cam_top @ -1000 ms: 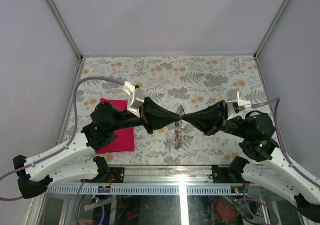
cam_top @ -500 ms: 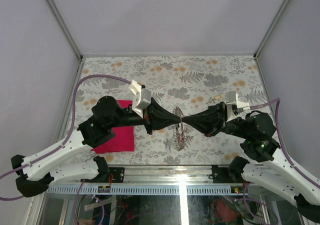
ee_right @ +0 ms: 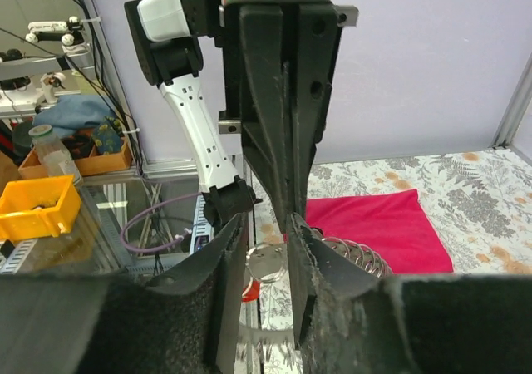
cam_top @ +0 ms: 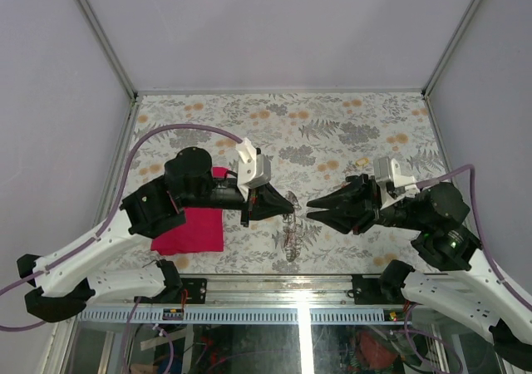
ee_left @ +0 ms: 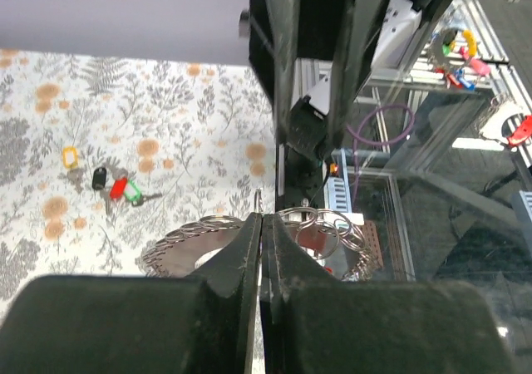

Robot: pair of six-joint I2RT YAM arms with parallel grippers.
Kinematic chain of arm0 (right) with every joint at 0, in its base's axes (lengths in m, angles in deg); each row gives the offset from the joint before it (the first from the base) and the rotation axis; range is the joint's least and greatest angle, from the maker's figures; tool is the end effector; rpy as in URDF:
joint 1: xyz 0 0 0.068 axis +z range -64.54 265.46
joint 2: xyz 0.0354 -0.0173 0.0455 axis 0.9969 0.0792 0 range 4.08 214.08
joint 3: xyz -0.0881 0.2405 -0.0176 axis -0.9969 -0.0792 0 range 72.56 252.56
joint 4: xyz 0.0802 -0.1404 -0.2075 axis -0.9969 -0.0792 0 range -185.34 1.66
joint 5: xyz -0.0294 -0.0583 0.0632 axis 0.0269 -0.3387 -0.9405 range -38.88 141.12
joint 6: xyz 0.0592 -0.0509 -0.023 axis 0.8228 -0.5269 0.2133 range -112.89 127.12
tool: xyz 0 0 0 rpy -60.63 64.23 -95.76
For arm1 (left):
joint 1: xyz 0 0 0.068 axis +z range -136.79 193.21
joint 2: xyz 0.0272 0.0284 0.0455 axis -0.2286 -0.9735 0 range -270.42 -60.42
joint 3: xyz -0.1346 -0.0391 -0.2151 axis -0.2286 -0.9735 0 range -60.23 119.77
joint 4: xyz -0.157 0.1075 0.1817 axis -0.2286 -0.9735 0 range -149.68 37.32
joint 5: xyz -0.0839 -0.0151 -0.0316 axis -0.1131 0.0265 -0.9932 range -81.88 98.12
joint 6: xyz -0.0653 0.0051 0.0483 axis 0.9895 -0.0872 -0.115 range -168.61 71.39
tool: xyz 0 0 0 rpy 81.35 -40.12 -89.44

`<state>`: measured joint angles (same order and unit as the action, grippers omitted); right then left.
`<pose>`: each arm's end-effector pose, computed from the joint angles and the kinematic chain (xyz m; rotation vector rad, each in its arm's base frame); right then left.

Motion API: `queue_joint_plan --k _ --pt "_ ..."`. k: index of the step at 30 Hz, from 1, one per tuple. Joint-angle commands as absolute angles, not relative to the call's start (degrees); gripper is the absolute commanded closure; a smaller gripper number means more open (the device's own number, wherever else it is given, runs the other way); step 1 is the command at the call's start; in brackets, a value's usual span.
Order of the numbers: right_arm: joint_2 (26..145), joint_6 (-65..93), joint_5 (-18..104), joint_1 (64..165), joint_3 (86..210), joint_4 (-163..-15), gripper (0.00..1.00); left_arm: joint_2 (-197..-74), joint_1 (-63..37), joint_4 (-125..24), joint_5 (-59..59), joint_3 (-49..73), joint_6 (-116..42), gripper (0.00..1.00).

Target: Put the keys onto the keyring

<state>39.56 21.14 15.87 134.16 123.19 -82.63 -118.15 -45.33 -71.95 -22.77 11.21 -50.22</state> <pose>0.0776 0.1502 0.4263 -0.9327 1.0327 1.2973 0.0981 -0.2300 0.4264 1.2532 1.2908 -1.1787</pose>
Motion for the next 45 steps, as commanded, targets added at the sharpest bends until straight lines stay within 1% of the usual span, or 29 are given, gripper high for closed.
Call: queue_joint_plan --k 1,4,9,15,24,37,38,42,45 --pt "39.7 16.9 14.0 134.2 127.6 -88.7 0.65 -119.5 -45.4 -79.8 -23.8 16.1 -54.6 1.0" --pt "40.3 15.8 13.4 134.2 128.3 -91.0 0.6 -120.4 -45.4 -83.0 -23.8 17.8 -56.2 1.0" --pt "42.1 14.6 12.7 134.2 129.0 -93.8 0.56 -122.4 -45.3 -88.3 -23.6 21.5 -58.5 1.0" --pt "44.6 14.5 12.6 134.2 129.2 -94.6 0.56 -124.9 -45.7 -92.6 -22.8 25.1 -60.3 1.0" --pt "46.5 13.9 12.7 134.2 129.5 -94.1 0.57 -126.4 -46.3 -95.0 -23.6 27.1 -61.9 1.0" --pt "48.6 14.3 10.8 134.2 129.6 -92.6 0.67 -126.5 -47.2 -95.9 -23.5 27.6 -62.5 1.0" --pt "48.7 14.3 10.7 134.2 129.5 -92.5 0.69 -126.5 -47.3 -95.8 -23.3 27.6 -62.5 1.0" --pt "49.3 14.4 9.9 134.2 129.4 -92.0 0.82 -126.4 -47.3 -95.8 -23.1 27.6 -62.4 1.0" --pt "49.4 14.7 9.3 134.2 129.3 -91.4 0.88 -126.2 -47.3 -95.9 -22.7 27.6 -62.3 1.0"
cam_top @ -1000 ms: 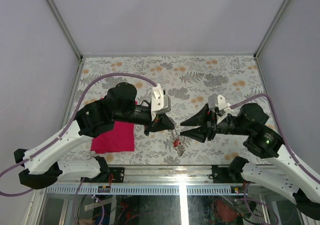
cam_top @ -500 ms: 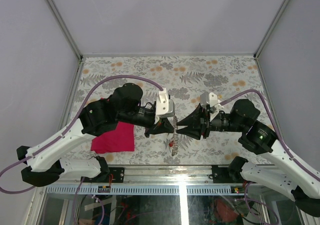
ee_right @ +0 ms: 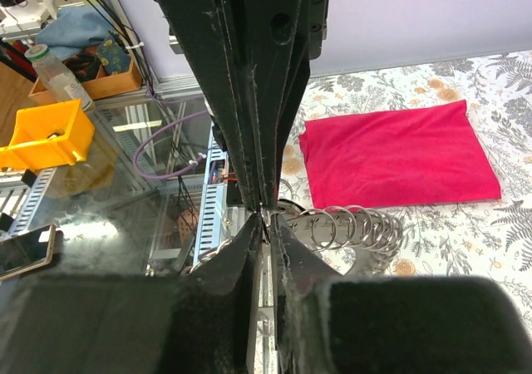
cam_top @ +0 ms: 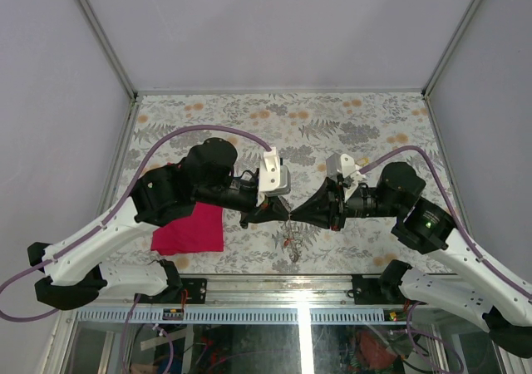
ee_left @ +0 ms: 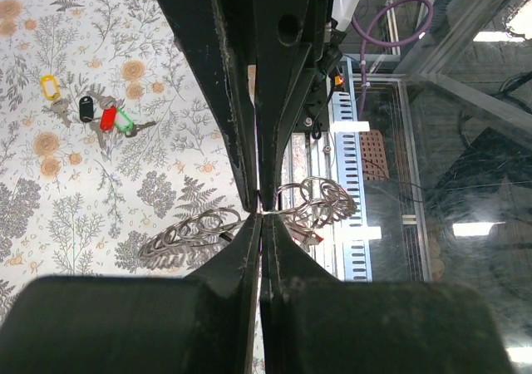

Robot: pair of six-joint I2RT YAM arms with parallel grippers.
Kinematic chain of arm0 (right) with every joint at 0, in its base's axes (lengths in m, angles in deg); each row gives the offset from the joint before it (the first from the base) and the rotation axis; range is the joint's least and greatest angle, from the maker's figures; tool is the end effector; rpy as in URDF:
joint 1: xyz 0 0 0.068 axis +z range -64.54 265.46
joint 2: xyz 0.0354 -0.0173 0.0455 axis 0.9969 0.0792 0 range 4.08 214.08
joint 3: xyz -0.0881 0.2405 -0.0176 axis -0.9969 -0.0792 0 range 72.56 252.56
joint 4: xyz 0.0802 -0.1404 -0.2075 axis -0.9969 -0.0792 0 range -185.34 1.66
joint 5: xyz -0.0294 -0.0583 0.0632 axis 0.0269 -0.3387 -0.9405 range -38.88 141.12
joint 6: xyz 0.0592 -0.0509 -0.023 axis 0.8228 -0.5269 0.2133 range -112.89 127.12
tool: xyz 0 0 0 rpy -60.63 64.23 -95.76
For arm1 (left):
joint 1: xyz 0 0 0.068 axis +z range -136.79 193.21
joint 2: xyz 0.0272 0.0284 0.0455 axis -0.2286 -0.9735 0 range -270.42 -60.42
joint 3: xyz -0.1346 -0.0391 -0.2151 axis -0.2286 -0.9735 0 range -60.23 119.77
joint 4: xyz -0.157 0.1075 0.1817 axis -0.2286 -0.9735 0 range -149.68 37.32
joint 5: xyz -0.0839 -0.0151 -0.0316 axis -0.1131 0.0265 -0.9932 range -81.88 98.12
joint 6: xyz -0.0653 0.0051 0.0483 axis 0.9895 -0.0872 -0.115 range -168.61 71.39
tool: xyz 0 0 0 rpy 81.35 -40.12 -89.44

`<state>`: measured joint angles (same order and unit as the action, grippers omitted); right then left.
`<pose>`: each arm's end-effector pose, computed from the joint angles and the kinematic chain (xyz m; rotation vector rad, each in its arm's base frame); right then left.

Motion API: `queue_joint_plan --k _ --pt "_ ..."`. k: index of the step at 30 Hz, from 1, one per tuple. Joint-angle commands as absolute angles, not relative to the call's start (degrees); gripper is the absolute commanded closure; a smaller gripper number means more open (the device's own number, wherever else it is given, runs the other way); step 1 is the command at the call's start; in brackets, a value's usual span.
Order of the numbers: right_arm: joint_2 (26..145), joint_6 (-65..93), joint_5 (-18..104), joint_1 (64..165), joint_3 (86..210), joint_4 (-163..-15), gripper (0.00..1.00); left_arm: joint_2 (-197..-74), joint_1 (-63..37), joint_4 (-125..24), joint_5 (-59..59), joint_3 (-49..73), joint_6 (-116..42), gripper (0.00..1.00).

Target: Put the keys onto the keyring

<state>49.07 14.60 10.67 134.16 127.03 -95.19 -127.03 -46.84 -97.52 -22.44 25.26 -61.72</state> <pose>0.1016 0.1851 0.3941 -1.1244 1.2619 1.2900 0.0972 -0.2407 0.4181 1.5311 1.4643 -1.0436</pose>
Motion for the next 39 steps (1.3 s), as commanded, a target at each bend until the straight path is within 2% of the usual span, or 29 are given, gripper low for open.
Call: queue_joint_plan --k 1,5,7,12,17,31,39 --pt "49.5 14.8 9.2 134.2 129.2 -91.2 0.9 -126.3 -47.3 -95.9 -22.6 27.6 -62.3 1.0" --pt "49.6 14.8 8.9 134.2 129.2 -90.8 1.0 -126.1 -47.4 -95.8 -22.1 27.7 -62.3 1.0" --pt "49.2 14.7 9.0 134.2 129.0 -90.4 1.0 -125.8 -47.3 -95.3 -22.1 27.6 -62.2 0.99" --pt "46.6 16.0 10.8 134.2 127.9 -86.7 1.0 -122.3 -47.3 -90.4 -22.2 24.1 -61.0 0.79" --pt "45.3 17.1 9.5 134.2 127.9 -84.3 1.0 -117.7 -47.3 -83.2 -23.1 18.5 -59.2 0.69" --pt "43.1 21.1 10.7 134.2 125.9 -77.2 1.0 -110.0 -47.3 -61.3 -19.8 5.7 -50.9 0.58" --pt "42.5 24.7 15.1 134.2 123.2 -70.2 1.0 -107.7 -47.3 -56.1 -17.1 2.1 -48.6 0.48"
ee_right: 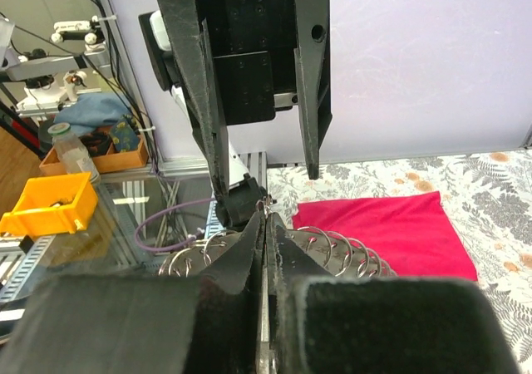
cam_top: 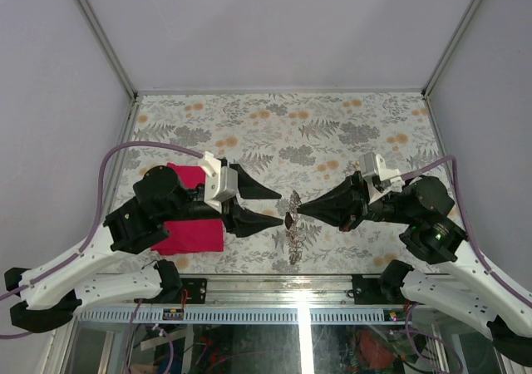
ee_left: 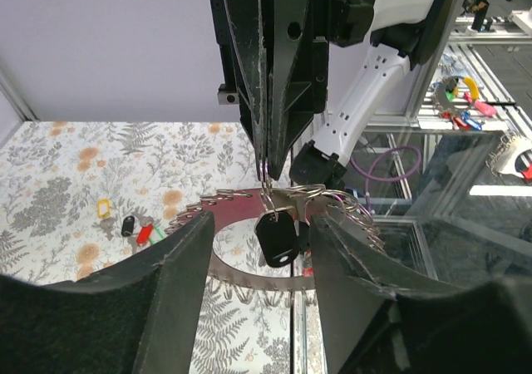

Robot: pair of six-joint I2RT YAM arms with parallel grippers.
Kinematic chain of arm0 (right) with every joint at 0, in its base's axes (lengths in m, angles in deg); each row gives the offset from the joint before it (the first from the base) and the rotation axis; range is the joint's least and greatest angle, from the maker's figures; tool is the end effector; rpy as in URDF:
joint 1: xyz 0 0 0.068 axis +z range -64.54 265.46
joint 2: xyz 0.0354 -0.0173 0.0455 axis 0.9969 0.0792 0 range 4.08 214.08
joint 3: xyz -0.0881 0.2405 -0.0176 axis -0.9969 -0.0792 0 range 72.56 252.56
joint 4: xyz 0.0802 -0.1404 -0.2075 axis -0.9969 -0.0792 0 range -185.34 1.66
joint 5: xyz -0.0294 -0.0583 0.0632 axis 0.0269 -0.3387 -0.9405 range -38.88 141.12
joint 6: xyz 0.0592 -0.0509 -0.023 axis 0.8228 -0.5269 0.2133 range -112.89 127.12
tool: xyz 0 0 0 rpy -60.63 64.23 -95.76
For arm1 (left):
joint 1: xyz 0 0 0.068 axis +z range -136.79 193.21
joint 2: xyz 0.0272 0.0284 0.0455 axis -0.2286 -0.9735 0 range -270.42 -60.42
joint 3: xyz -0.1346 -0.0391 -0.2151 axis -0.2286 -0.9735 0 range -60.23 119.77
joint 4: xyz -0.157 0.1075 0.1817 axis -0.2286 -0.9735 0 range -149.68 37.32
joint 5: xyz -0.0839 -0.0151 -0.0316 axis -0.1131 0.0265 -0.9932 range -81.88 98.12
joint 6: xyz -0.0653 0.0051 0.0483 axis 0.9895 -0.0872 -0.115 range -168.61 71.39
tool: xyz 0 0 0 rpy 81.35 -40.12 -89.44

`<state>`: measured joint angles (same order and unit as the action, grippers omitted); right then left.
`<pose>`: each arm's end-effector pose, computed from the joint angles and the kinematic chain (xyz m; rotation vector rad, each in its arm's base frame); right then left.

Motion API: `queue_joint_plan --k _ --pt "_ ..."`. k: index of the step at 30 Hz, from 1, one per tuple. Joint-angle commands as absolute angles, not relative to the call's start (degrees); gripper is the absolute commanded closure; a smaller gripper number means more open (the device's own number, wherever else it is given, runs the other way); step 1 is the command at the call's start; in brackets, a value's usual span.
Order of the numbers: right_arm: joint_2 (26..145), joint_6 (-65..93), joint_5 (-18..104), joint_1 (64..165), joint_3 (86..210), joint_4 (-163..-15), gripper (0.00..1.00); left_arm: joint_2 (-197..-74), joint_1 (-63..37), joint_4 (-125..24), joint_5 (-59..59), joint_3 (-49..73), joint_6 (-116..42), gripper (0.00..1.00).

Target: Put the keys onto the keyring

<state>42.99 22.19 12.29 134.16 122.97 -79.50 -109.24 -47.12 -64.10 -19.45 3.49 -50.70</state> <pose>0.0843 0.1632 0.4217 -0.9841 1.0307 1.3456 0.0787 -0.2044 0.4294 1.1735 1.1401 -1.1582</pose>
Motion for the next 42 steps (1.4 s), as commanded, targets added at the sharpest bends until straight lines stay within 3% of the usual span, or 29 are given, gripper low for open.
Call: queue_joint_plan --k 1,22,30,36,42 --pt "42.6 25.0 15.2 134.2 123.1 -69.7 1.0 -107.4 -47.3 -55.8 -16.6 1.8 -48.6 0.48" --pt "43.3 26.5 16.4 134.2 122.7 -68.0 1.0 -110.1 -47.3 -52.9 -17.6 1.0 -47.7 0.65" --pt "42.7 27.4 16.2 134.2 122.1 -67.3 1.0 -110.5 -47.3 -52.8 -17.3 0.7 -47.6 0.85" --pt "42.1 27.6 16.6 134.2 122.2 -67.2 1.0 -110.2 -47.3 -52.7 -17.0 0.4 -47.7 0.86" --pt "42.2 28.2 16.6 134.2 122.3 -66.6 1.0 -110.2 -47.3 -52.7 -17.0 0.4 -47.6 0.81"
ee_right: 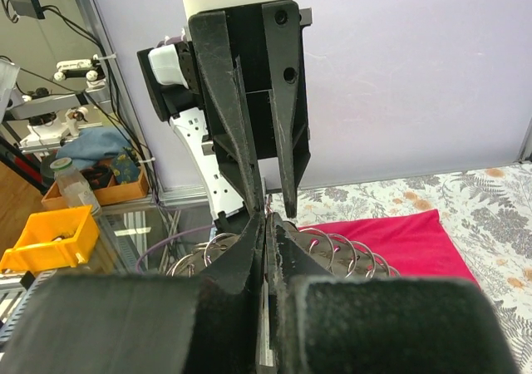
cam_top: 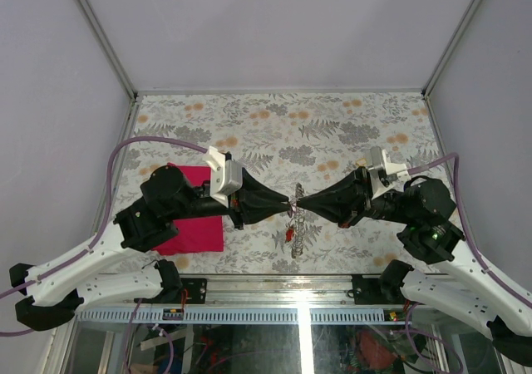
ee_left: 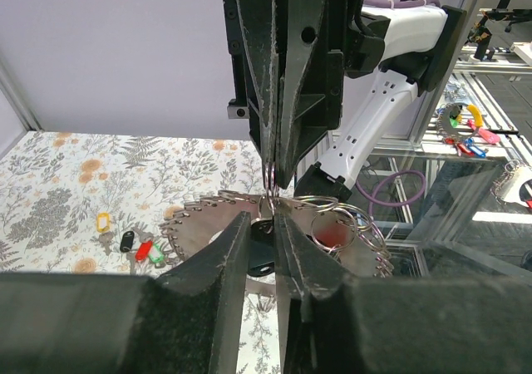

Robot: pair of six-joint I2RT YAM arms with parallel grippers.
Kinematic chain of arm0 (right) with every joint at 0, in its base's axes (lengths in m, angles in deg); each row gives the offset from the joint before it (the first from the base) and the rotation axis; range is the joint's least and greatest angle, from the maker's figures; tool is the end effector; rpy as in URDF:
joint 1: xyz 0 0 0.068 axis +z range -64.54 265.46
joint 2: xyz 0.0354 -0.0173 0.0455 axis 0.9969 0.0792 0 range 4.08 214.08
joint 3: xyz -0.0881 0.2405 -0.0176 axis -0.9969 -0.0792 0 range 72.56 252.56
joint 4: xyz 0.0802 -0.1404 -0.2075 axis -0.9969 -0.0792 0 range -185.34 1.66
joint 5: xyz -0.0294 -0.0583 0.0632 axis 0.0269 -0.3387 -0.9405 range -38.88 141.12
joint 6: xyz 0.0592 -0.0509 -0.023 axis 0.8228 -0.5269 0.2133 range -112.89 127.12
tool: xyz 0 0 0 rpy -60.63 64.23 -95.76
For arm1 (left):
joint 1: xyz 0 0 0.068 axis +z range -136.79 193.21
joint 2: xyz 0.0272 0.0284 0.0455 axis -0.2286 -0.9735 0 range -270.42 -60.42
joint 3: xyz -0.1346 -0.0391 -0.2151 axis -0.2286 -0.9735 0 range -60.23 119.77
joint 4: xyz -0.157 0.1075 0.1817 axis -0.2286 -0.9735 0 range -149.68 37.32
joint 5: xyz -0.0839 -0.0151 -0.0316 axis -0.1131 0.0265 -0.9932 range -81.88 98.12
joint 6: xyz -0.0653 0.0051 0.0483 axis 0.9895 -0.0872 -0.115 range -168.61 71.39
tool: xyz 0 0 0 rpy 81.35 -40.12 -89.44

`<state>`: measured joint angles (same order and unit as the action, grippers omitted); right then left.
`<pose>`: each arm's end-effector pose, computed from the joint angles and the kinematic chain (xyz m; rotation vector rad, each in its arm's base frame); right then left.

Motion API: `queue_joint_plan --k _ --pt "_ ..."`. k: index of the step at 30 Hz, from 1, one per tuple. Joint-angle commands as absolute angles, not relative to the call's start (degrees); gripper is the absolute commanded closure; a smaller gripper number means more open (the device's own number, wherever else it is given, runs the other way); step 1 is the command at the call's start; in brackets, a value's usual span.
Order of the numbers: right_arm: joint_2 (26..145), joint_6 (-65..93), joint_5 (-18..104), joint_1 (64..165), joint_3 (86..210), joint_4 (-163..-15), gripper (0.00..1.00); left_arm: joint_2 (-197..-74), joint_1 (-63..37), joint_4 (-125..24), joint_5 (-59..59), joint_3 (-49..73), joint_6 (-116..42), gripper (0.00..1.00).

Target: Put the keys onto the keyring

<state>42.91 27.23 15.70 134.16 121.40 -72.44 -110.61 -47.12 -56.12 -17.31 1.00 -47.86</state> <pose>0.0868 0.1609 0.4280 -0.8776 0.9982 1.3807 0.0869 -0.2140 0.4279 1.0920 1.1211 -1.1743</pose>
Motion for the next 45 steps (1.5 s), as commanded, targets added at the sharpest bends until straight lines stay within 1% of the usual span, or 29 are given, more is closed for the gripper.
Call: queue_joint_plan --k 1,3,11,16,42,43,45 --pt "42.2 28.2 16.6 134.2 122.2 -66.6 1.0 -110.2 -47.3 -52.7 -17.0 0.3 -47.6 0.81" --pt "42.1 28.3 16.6 134.2 122.1 -66.4 1.0 -110.2 -47.3 -52.7 -17.0 0.3 -47.6 0.82" --pt "42.6 28.6 16.1 134.2 122.1 -65.9 1.0 -110.1 -47.3 -52.7 -16.0 0.6 -47.8 1.0" --pt "42.4 29.2 16.3 134.2 121.7 -65.1 1.0 -109.7 -47.3 -52.6 -15.7 0.2 -47.7 1.0" --pt "40.3 36.6 25.1 134.2 115.3 -51.9 1.0 -111.6 -47.3 -53.4 -16.5 0.0 -46.6 1.0" --pt "40.5 36.7 25.0 134.2 115.2 -51.9 1.0 -111.7 -47.3 -53.4 -16.4 0.0 -46.6 1.0" --pt "40.7 37.0 24.7 134.2 115.0 -51.5 1.0 -111.8 -47.3 -53.4 -16.2 0.2 -46.5 0.95"
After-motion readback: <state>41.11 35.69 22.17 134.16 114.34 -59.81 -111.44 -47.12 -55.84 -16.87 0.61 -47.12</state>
